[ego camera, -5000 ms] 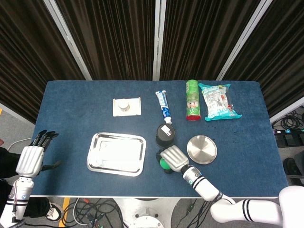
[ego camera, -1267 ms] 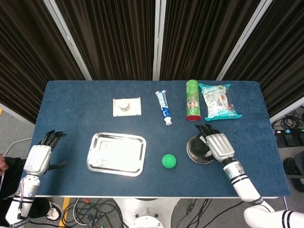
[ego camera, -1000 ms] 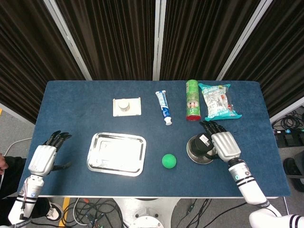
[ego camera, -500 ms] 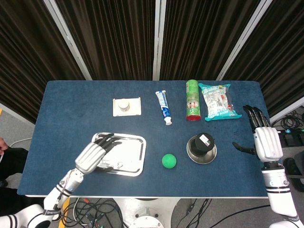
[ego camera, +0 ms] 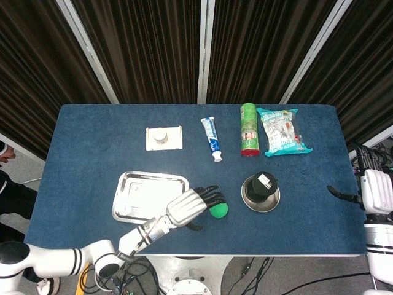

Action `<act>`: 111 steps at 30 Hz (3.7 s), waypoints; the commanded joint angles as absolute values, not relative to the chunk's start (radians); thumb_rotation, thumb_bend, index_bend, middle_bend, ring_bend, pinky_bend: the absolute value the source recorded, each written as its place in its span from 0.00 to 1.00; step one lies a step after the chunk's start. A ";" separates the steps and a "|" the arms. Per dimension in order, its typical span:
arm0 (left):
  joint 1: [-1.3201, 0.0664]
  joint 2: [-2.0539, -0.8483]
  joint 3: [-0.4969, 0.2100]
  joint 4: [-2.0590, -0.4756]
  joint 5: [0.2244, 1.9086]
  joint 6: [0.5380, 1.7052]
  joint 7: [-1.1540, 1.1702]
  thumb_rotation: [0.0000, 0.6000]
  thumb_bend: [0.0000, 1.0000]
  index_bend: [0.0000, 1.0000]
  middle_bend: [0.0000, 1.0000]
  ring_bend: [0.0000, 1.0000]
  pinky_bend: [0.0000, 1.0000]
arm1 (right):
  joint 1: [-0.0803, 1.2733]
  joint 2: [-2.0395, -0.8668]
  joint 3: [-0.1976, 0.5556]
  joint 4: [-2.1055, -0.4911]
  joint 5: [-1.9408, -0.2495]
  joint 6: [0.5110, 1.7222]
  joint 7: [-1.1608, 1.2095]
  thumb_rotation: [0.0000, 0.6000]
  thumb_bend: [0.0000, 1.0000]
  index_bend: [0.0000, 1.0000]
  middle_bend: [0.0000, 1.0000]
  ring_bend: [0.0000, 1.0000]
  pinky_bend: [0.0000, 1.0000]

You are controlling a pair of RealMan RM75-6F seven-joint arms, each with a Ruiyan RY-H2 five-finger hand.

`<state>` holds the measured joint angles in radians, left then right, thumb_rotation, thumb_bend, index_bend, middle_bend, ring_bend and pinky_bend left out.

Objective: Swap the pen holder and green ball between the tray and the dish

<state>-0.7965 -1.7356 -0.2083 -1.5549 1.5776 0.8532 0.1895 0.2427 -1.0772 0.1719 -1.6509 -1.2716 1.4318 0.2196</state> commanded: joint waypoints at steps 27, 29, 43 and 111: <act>-0.962 -1.947 -0.162 -1.226 1.504 0.804 0.137 1.00 0.17 0.33 0.30 0.23 0.49 | 0.181 -1.077 0.199 -1.592 -1.294 1.427 0.292 1.00 0.00 0.00 0.06 0.00 0.16; -0.966 -1.951 -0.159 -1.215 1.500 0.800 0.131 1.00 0.19 0.35 0.32 0.25 0.52 | 0.181 -1.080 0.200 -1.588 -1.294 1.422 0.294 1.00 0.00 0.00 0.06 0.00 0.16; -0.968 -1.953 -0.145 -1.199 1.527 0.873 0.092 1.00 0.32 0.45 0.44 0.37 0.64 | 0.176 -1.080 0.213 -1.590 -1.294 1.412 0.284 1.00 0.00 0.00 0.06 0.00 0.16; -0.225 -1.341 -0.043 -1.537 1.307 1.524 0.113 1.00 0.06 0.19 0.14 0.08 0.22 | 0.076 -1.167 0.076 -1.631 -1.378 1.466 0.039 1.00 0.00 0.00 0.00 0.00 0.00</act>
